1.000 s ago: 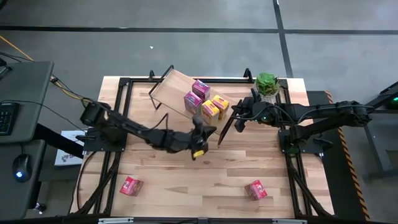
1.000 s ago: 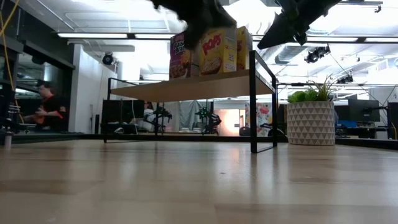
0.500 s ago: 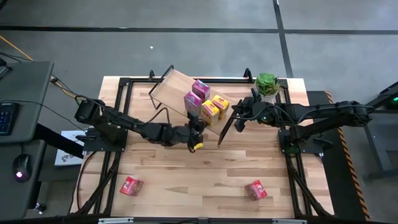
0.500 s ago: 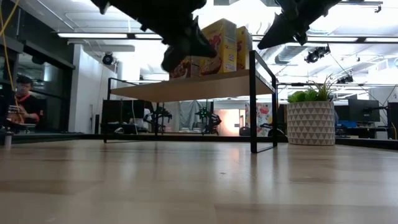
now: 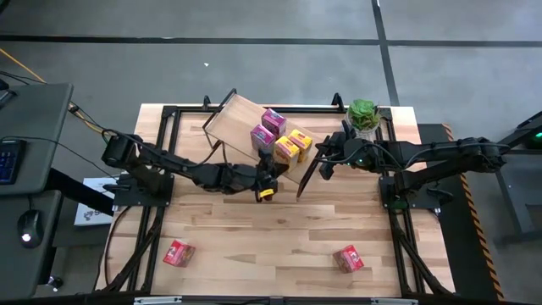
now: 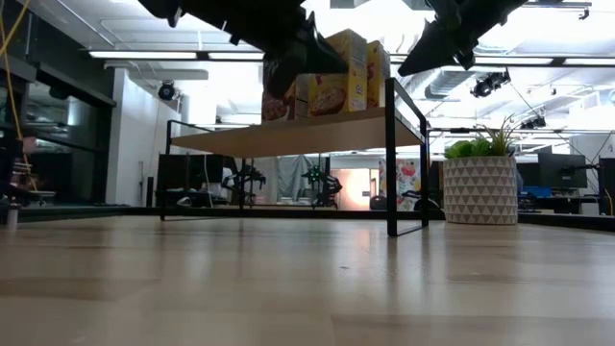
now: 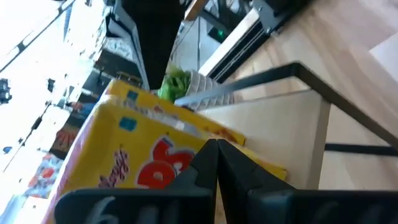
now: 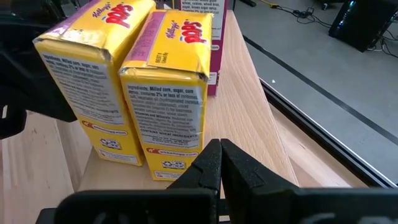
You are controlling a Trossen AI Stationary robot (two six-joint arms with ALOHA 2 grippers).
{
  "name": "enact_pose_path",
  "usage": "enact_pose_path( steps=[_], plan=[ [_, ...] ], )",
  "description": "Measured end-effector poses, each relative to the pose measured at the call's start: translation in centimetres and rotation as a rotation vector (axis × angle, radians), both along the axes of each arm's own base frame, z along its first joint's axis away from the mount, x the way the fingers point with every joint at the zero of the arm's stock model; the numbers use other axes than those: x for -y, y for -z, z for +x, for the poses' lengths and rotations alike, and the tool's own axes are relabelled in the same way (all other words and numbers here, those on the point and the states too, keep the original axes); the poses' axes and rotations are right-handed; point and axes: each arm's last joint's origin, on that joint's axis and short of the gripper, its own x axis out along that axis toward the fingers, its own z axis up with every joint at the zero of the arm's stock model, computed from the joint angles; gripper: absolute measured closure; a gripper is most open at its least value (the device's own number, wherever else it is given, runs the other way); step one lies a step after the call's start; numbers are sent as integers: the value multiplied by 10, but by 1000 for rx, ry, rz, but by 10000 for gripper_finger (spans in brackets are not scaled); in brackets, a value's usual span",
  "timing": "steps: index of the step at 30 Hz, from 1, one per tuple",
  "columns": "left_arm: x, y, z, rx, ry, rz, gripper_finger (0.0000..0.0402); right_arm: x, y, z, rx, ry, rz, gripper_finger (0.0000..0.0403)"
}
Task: Stack cereal on shelf
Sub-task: Adjust the yellow cereal box on the shelf, then put the bottom right red cereal box on the shelf
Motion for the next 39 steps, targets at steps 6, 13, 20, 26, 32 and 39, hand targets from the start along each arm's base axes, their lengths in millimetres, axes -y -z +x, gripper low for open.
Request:
enact_pose_path(
  steps=[6,13,20,26,32,39],
  plan=[
    [-5,-1,2,21,56,-33,401,0,0,0,1,0,1,403],
    [29,-27,-19,49,47,20,401,0,0,0,-5,-3,-7,403],
    [56,-84,-92,83,214,-271,402,-4,0,-10,-63,-41,-20,403],
    [39,-68,-144,260,346,-526,401,-18,-7,-21,-22,-107,44,403],
    [19,-34,-187,584,382,-575,401,-31,-12,-24,19,-181,53,403],
    [2,-32,-214,720,290,-609,402,-31,-18,-20,93,-173,37,403]
  ],
)
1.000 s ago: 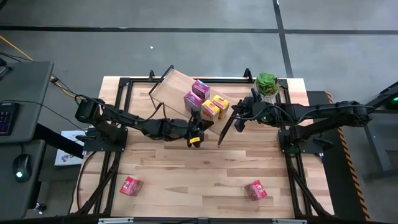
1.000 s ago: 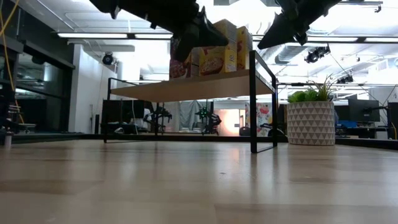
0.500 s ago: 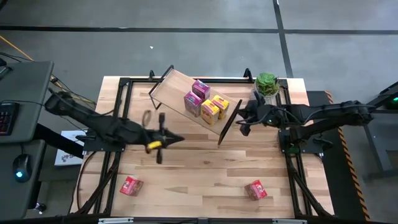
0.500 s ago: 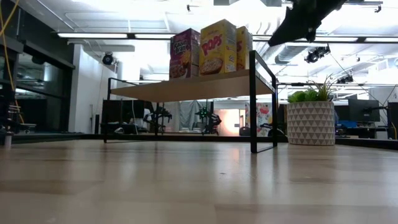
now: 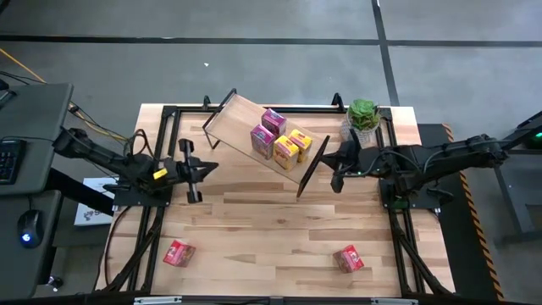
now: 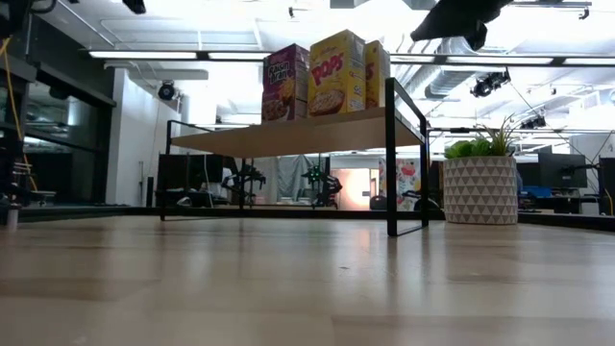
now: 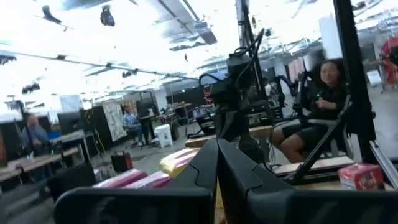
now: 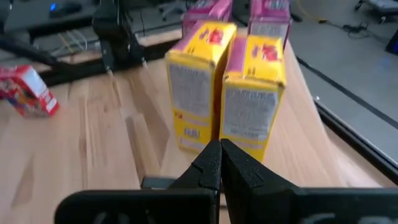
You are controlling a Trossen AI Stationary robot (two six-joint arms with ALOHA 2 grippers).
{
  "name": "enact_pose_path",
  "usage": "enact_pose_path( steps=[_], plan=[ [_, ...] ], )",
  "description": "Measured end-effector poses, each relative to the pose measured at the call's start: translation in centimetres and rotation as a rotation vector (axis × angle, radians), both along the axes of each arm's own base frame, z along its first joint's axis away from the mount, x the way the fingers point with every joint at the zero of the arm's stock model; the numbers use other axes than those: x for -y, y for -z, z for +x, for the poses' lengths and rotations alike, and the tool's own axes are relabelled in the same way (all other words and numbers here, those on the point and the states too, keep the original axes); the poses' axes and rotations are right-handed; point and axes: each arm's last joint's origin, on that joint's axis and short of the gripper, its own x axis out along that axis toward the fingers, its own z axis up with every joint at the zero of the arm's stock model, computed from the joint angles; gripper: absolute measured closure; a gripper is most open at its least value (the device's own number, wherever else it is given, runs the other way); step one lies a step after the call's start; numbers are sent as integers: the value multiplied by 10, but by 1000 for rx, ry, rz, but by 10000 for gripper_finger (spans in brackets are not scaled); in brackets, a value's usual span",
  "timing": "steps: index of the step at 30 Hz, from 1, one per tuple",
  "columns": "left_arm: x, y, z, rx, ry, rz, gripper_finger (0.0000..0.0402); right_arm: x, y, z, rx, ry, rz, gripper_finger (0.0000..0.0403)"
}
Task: Stack cereal on shelf
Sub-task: Put the bottom right red cereal box on the shelf
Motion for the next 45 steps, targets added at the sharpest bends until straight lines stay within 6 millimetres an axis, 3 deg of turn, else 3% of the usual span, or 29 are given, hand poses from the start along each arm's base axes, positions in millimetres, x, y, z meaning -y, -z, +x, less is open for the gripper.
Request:
enact_pose_path(
  steps=[7,11,16,21,25,30,34,39,45],
  plan=[
    [-3,0,-5,-7,13,-62,401,0,-10,4,102,-4,-31,402],
    [-3,1,-5,-9,18,-75,401,1,-15,5,153,14,-31,375],
    [-3,1,-5,-10,11,-86,401,1,-17,4,198,15,80,275],
    [-4,1,-5,-14,-14,-93,401,-6,-25,7,249,-150,257,150],
    [-5,1,-5,-19,-60,-91,401,-20,-43,13,241,-249,389,101],
    [-6,1,-5,-22,-100,-103,401,-43,-70,23,-9,-173,468,96],
    [-7,1,-6,-24,-124,-110,400,-69,-73,34,-358,23,552,96],
    [-8,2,-6,-26,-163,-123,400,-111,-53,40,-787,361,605,96],
    [-8,4,-5,-45,-167,-132,400,-173,-17,60,-846,326,696,96]
  ],
)
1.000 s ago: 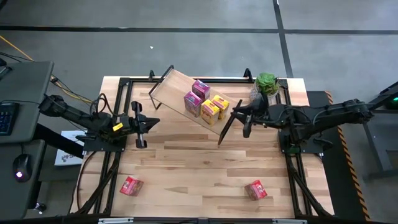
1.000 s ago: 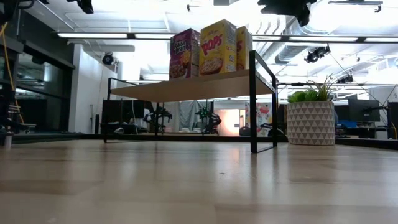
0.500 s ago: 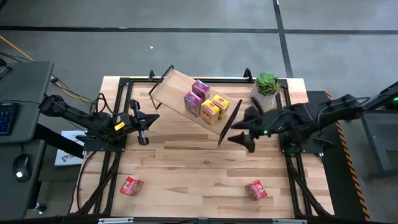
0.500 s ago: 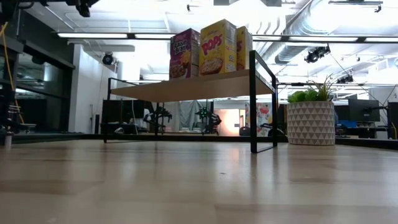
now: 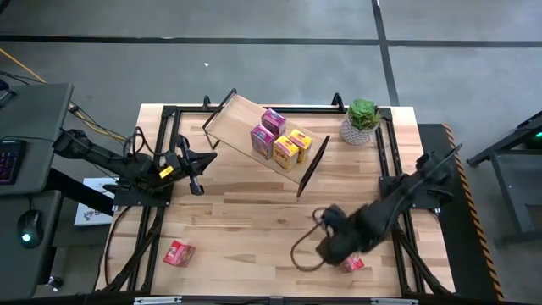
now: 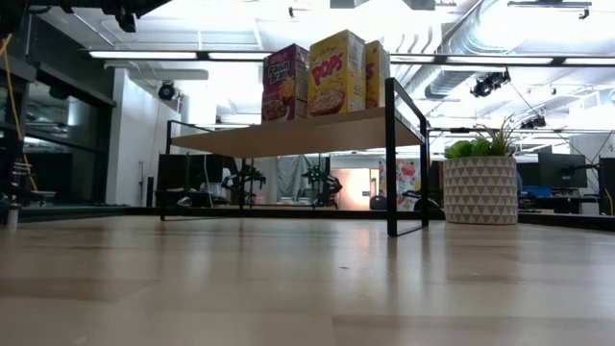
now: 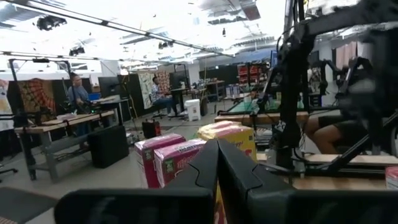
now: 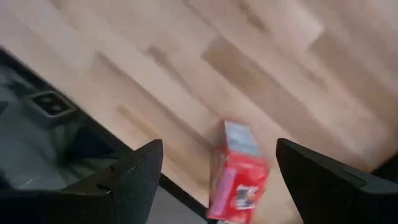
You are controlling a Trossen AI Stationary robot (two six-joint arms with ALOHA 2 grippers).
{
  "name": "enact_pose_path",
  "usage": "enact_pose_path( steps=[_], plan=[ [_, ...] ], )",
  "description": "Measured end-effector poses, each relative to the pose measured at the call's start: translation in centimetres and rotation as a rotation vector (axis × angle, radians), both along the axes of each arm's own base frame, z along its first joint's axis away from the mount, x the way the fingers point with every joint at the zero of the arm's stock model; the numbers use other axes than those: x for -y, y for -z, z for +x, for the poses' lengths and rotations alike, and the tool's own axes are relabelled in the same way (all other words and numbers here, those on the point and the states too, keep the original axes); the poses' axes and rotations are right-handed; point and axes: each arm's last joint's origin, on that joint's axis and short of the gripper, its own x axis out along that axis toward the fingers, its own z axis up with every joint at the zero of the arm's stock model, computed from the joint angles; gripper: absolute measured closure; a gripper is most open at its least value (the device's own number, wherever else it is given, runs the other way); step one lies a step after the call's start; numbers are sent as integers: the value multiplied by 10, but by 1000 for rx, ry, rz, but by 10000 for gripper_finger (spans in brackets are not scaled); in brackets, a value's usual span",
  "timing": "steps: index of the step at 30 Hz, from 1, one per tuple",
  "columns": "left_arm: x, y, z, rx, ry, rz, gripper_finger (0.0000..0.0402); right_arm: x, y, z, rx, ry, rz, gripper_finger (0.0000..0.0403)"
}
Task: Stack cereal on shelf
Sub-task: Put the bottom right red cereal box on the shelf
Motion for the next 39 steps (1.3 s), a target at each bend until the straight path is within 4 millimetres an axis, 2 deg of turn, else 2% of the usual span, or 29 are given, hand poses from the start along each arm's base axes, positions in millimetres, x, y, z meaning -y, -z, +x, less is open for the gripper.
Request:
enact_pose_path(
  steps=[6,9,17,32,39],
  plan=[
    [1,4,1,-28,17,-31,400,-34,35,-6,-186,95,-44,96],
    [1,7,2,-44,23,-49,400,-42,43,-10,-217,117,-84,96],
    [1,10,3,-68,31,-71,400,-45,55,-18,-229,203,-154,96],
    [1,10,3,-68,31,-72,400,-49,109,-17,-233,132,-71,96],
    [1,10,3,-65,32,-79,400,-49,112,-17,-244,129,-52,96]
  ],
)
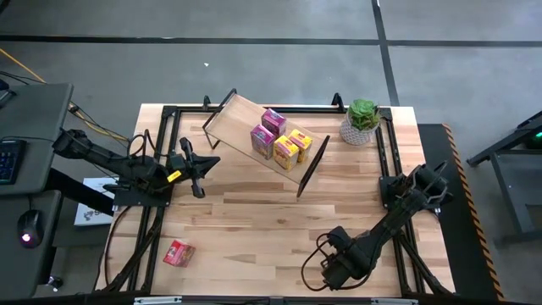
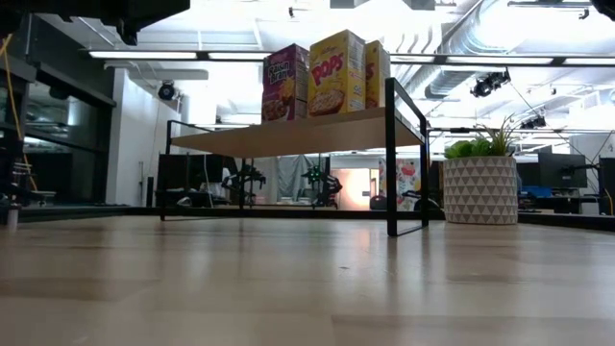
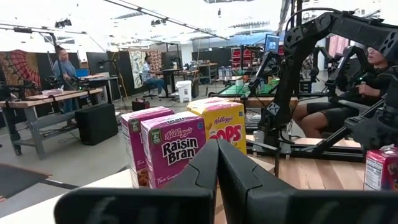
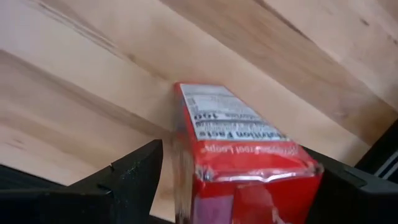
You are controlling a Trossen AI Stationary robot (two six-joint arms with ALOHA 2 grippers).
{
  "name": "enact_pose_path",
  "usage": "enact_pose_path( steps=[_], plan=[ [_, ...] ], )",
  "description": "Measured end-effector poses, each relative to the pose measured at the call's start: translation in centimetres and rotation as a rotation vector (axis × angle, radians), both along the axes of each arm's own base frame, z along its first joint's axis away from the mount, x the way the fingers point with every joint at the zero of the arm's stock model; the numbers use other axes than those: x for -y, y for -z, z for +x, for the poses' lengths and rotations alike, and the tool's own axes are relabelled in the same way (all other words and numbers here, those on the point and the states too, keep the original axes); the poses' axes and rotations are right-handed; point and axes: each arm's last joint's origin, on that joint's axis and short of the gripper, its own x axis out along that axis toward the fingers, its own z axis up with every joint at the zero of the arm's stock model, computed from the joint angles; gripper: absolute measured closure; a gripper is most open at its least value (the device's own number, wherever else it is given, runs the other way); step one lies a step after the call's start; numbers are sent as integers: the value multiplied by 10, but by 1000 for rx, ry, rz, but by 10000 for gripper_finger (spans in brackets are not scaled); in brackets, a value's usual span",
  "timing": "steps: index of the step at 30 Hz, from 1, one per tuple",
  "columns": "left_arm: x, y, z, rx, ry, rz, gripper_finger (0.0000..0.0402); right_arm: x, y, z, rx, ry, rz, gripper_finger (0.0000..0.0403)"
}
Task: Stack cereal on shelf
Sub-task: Put the bottom right red cereal box on the shelf
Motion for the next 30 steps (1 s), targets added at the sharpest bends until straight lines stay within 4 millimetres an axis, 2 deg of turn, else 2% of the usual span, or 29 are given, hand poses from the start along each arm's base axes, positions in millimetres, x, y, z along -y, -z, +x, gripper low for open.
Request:
enact_pose_path(
  steps=[4,12,26,30],
  plan=[
    [0,1,0,-5,2,-7,400,-2,0,1,-14,24,39,96],
    [0,1,0,-4,3,-12,400,-3,0,0,-36,231,32,96],
    [0,1,0,1,5,-28,400,-7,0,1,-20,202,71,96],
    [0,1,0,3,5,-29,400,-8,0,2,-15,175,93,113]
  ],
)
